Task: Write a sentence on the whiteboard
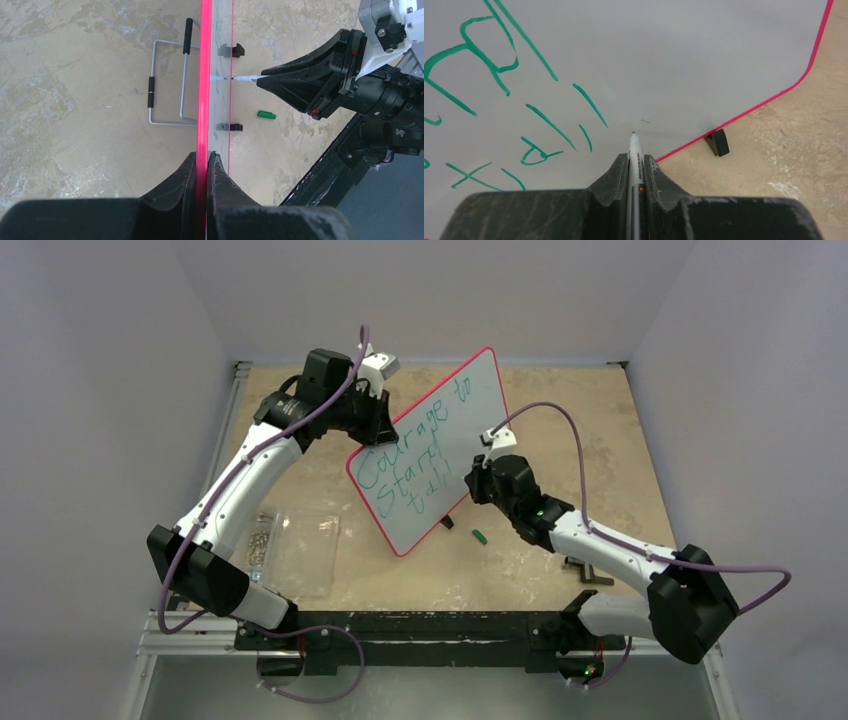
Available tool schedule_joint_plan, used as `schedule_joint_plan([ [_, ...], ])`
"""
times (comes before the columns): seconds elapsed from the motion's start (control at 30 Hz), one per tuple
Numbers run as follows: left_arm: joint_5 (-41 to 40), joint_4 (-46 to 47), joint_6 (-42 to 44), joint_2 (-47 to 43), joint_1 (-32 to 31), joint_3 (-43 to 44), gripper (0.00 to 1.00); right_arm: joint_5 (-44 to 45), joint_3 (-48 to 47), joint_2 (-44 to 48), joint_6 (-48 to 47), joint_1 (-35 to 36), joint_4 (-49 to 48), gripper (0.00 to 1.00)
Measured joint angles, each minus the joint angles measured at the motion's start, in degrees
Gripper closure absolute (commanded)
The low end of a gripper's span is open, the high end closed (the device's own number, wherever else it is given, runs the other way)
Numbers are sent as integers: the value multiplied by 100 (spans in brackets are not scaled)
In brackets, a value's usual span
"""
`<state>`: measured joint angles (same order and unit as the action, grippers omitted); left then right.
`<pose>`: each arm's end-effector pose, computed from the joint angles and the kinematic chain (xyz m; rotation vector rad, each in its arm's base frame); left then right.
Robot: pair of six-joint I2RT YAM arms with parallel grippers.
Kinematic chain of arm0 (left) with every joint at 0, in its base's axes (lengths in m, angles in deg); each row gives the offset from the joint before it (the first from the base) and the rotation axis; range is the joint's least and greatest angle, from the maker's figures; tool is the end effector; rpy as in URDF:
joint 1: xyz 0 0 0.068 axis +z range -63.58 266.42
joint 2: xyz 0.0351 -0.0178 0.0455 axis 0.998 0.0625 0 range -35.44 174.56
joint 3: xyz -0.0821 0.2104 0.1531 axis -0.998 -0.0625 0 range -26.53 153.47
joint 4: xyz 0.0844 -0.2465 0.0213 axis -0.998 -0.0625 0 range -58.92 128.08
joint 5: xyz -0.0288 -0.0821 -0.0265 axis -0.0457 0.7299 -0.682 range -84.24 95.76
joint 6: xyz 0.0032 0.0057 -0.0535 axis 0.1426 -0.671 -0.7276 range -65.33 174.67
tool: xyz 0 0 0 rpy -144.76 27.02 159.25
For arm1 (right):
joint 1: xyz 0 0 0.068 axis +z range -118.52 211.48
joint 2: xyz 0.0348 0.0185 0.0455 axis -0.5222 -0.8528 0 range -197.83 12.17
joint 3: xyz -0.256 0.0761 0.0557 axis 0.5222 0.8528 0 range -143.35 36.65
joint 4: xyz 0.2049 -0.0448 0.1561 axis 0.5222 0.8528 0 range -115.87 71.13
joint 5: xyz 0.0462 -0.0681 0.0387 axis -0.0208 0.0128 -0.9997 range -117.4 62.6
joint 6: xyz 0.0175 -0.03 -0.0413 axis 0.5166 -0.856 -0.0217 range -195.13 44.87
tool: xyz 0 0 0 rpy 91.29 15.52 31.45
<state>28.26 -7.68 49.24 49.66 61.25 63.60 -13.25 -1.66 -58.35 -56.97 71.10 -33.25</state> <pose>0.2813 -0.1471 0.3881 0.6040 2.2418 -0.7234 0.2134 0.1653 0.2369 -0.2173 2.0010 0.4013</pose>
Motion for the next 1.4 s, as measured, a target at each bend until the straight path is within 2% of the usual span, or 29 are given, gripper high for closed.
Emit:
schedule_joint_plan([
  [1.03, -9, 2, 2, -7, 0, 0, 100, -81, -208, -68, 2, -140, -129, 100],
  [1.4, -9, 2, 2, -7, 0, -2, 100, -160, -153, 1137, 0, -142, -382, 100],
])
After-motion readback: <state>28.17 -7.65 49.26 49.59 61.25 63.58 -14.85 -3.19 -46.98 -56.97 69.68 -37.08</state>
